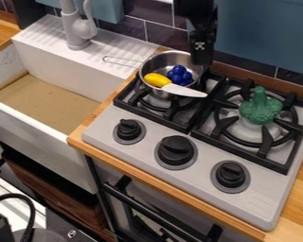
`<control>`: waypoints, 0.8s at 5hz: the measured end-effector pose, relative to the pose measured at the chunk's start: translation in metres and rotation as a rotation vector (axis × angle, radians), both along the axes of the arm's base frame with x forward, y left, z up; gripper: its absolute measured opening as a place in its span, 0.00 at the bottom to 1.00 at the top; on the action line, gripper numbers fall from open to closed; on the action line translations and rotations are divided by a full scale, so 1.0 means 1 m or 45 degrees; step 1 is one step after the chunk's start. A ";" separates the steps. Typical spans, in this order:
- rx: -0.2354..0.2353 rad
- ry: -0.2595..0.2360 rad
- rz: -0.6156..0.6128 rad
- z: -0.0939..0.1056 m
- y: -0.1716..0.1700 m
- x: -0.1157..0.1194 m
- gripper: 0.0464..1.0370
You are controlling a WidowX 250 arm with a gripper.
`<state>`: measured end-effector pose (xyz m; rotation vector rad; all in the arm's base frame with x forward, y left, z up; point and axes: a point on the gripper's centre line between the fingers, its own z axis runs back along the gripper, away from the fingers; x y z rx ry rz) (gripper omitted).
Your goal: Move the blue object to the lower right corner of the burner
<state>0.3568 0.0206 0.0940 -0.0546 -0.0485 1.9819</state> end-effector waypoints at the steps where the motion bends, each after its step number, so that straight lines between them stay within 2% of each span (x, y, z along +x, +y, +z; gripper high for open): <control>1: -0.003 0.041 0.010 -0.011 0.000 -0.002 0.96; 2: 0.005 -0.008 0.195 -0.024 0.010 0.007 0.96; 3: 0.008 -0.098 0.300 -0.031 0.029 0.019 0.96; 4: 0.001 -0.130 0.355 -0.033 0.048 0.021 0.96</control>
